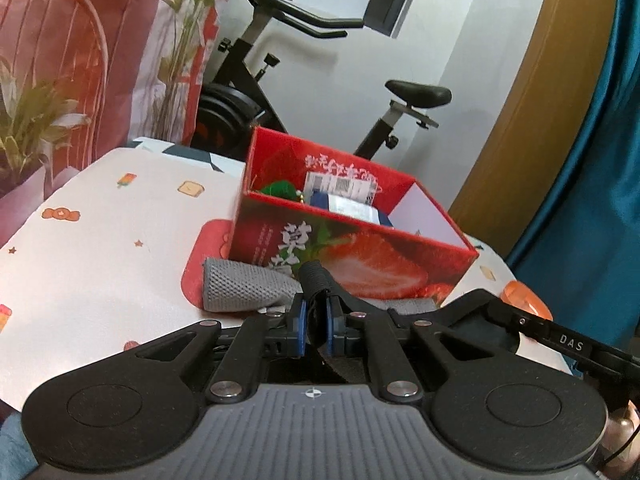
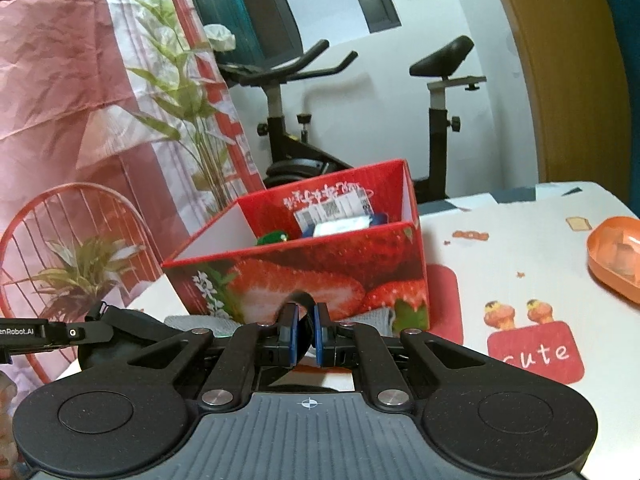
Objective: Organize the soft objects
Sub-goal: 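Lift the black eye mask with the right gripper over the red box, then lower the eye mask into the red box and open the right gripper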
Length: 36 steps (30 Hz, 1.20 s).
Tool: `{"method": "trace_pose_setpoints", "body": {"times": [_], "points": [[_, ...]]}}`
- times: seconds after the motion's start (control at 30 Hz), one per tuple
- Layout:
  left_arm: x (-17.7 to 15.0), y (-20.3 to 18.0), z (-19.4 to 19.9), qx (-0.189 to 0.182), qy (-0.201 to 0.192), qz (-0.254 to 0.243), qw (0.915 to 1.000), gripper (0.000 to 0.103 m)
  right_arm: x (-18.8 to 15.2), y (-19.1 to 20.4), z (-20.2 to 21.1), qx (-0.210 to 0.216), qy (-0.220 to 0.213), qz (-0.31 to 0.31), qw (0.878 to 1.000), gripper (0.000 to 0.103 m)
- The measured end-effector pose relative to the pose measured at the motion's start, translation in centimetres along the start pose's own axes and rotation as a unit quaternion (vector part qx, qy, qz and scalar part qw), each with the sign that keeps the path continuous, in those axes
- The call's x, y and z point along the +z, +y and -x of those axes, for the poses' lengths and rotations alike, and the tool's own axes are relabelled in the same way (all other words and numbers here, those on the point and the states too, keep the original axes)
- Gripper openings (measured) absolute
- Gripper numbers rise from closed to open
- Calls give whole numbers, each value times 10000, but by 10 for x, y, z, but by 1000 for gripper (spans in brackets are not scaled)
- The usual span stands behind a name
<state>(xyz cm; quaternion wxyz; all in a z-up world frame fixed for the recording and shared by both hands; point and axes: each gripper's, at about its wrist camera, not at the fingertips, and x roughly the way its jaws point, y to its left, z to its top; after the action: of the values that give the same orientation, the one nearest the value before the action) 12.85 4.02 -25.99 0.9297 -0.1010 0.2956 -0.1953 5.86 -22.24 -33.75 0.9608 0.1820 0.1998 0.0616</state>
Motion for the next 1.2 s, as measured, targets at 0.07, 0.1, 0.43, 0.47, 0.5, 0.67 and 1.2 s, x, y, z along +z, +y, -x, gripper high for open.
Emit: {"method": "trace_pose_setpoints", "body": {"times": [0.07,0.1,0.43,0.47,0.5,0.67,1.2], "points": [[1,0,2,-32,-96,29,9999,10,2,1,2,17,-75,16,10000,5],[2,-1,3,-18,-134,14,9999,10,2,2,4,18,-119,25,9999,1],[3,1,5,31,-214,7,9998,10,3,-1,4,-23,-173,-7,9998,1],[3,1,5,38,-215,13,9998,10,3,-1,4,-32,-174,-15,9998,1],[3,2,6,39,-217,26,9998,10,2,-1,4,-36,-183,-28,9998,1],[7,1,7,-43,-250,0,9997,10,5,-4,5,-36,-249,-80,9997,1],[92,-8,-40,-541,-633,-81,9965,10,107,-4,-32,23,-684,564,9961,1]]}}
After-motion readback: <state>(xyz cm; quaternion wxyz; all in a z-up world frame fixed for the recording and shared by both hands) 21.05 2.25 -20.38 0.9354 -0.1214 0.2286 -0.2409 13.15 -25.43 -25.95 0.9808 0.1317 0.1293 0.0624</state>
